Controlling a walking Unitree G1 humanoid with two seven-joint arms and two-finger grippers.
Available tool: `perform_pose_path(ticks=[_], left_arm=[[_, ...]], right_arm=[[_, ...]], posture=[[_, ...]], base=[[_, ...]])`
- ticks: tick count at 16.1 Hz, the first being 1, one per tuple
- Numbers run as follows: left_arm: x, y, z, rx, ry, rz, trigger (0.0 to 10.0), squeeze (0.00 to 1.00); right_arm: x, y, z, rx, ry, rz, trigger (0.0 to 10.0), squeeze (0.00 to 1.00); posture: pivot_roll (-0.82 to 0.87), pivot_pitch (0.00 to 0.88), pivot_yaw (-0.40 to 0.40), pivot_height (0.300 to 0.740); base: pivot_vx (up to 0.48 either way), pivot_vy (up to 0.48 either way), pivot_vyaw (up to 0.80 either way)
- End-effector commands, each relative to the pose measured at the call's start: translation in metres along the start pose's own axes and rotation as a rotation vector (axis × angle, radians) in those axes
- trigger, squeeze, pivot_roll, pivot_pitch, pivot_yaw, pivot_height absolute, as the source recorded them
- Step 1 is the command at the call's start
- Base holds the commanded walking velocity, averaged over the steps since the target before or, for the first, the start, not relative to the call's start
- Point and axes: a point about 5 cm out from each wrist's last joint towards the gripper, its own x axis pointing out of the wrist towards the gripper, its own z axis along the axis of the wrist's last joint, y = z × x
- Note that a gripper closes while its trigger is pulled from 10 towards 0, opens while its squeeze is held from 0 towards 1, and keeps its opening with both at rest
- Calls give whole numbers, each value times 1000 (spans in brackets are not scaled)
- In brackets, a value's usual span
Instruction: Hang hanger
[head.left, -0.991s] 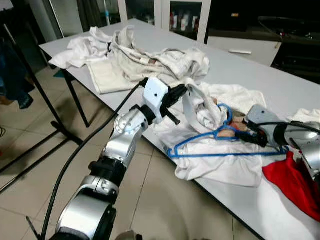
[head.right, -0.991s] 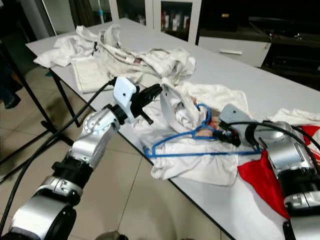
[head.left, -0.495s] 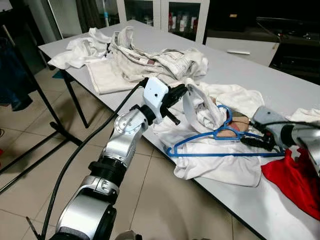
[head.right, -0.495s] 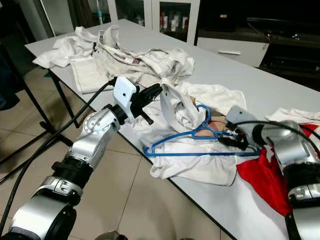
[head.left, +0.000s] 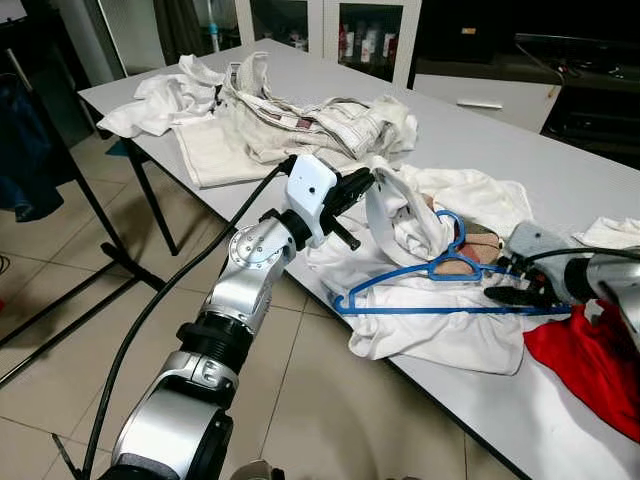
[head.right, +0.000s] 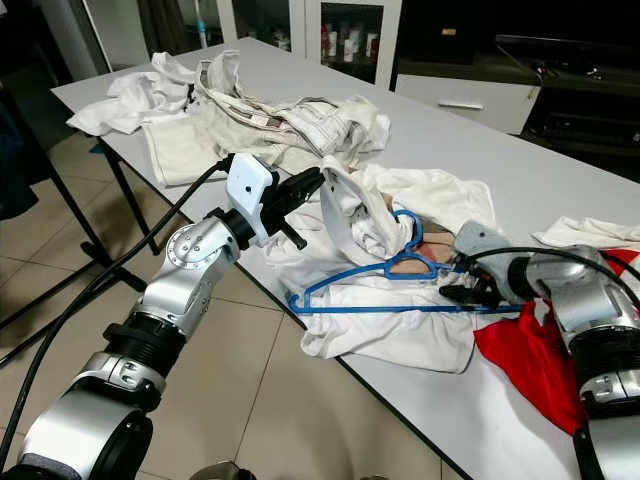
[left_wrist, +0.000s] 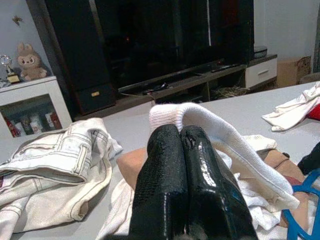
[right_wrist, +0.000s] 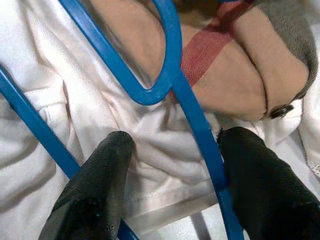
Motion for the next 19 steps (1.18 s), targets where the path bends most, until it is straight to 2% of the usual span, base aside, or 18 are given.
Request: perform_pose_path(ticks=[1, 2, 3, 8, 10, 11, 17, 19], left_arm=[[1, 1, 2, 20, 1, -2, 10000, 0], [1, 1, 2, 20, 1, -3, 10000, 0], [1, 1, 2, 22, 1, -2, 10000, 0], [1, 1, 2, 22, -1, 0, 10000, 0], [1, 2, 2, 22, -1, 0, 10000, 0], [1, 2, 2, 22, -1, 0, 10000, 0], [1, 2, 2, 22, -1, 0, 10000, 0], [1, 1, 2, 21, 0, -2, 10000, 0]], right_arm=[[-3, -3, -2, 3, 17, -8, 2863, 0], [-3, -3, -3, 4, 20, -9, 1804, 0], [-2, -3, -3, 5, 22, -9, 0, 0], [0, -4, -5, 16, 33, -45, 0, 0], [-3, -13, -4, 49, 28, -121, 0, 0], [-3, -13, -4, 49, 28, -121, 0, 0], [-22, -31, 10, 35, -26, -273, 0, 0], [-27, -31, 11, 21, -34, -326, 0, 0]], posture=[[-22, 0, 30, 723], [-22, 0, 30, 723], [-20, 0, 30, 723], [-19, 0, 30, 723], [-21, 0, 32, 723], [-21, 0, 32, 723], [-23, 0, 33, 723], [-28, 0, 35, 723]], base=[[0, 0, 0], [0, 0, 0], [0, 0, 0], [0, 0, 0], [0, 0, 0], [0, 0, 0], [0, 0, 0], [0, 0, 0]])
